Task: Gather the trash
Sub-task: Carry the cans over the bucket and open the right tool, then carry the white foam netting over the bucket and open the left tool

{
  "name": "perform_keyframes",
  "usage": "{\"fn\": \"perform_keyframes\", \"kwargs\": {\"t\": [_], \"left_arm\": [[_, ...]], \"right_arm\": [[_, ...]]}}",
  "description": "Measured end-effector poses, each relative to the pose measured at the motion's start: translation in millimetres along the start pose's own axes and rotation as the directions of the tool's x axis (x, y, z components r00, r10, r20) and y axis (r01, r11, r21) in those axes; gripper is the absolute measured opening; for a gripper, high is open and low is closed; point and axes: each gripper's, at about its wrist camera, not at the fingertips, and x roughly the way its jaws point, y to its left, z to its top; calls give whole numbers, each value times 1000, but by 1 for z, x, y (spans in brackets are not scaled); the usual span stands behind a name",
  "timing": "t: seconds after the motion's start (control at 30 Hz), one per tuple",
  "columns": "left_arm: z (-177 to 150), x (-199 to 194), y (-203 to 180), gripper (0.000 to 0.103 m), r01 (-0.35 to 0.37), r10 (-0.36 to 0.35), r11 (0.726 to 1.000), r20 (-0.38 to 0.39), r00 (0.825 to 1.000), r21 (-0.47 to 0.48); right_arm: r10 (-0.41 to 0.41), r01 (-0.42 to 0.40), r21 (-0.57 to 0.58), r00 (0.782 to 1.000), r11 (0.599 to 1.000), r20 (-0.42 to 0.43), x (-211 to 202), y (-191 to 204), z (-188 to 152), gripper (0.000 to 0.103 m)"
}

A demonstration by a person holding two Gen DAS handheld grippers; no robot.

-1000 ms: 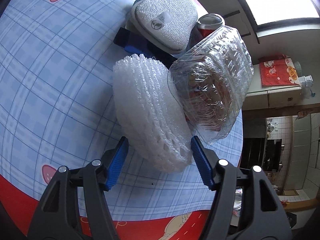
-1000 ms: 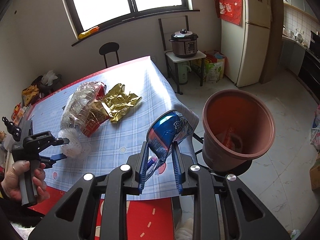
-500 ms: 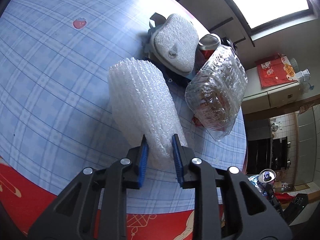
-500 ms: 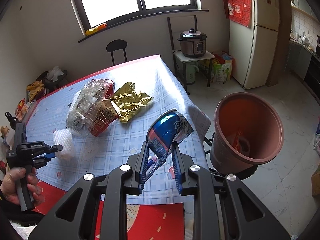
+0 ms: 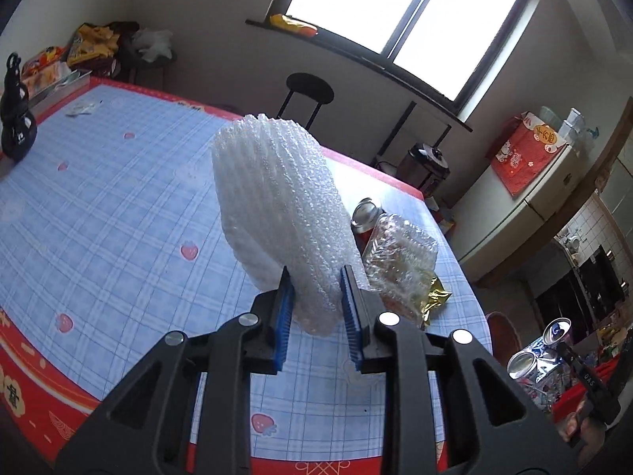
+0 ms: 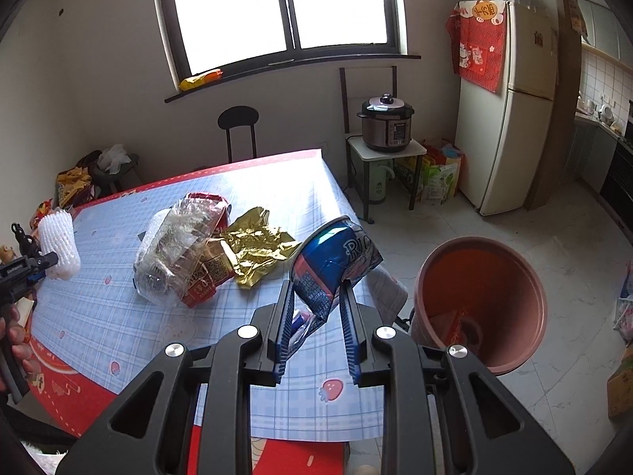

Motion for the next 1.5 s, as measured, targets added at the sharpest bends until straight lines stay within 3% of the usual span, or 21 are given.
{"fn": "perform_keyframes", "kwargs": {"t": [0.17, 0.5, 0.77, 1.07, 1.13, 1.17, 1.23, 1.3, 1.4, 1.5], "left_arm": [[15, -10, -47, 26, 66, -71, 994, 46, 996, 89], [15, -4, -133, 27, 182, -192, 962, 28, 981, 205], [4, 2, -171, 27, 187, -197, 951, 16, 980, 247], [-4, -4, -177, 27, 156, -168, 955, 26, 985, 251], [-5, -6, -177, 27, 153, -165, 956, 30, 986, 251], [-5, -7, -177, 27, 152, -165, 956, 31, 986, 252], [-4, -10, -179, 27, 150, -165, 954, 35, 986, 259], [-3, -12, -181, 27, 157, -173, 950, 36, 984, 269], [-1, -14, -186, 27, 173, -192, 940, 36, 981, 295], [2, -15, -195, 27, 203, -223, 924, 28, 974, 323]], "right_arm": [[-96, 93, 49, 994, 994, 60, -15, -46, 23, 23], [-278, 270, 87, 956, 959, 91, -26, -149, 60, 23], [-322, 318, 72, 945, 945, 53, -10, -201, 69, 23], [-319, 314, 132, 947, 940, 18, 6, -231, 82, 26], [-327, 321, 145, 945, 936, 24, 5, -234, 86, 40], [-335, 327, 152, 941, 933, 36, 2, -234, 89, 52], [-341, 328, 160, 938, 931, 63, -5, -232, 93, 60], [-363, 346, 175, 928, 922, 77, -14, -231, 96, 78], [-384, 353, 224, 916, 908, 113, -35, -229, 98, 97], [-387, 345, 266, 914, 900, 124, -55, -227, 98, 98]]}}
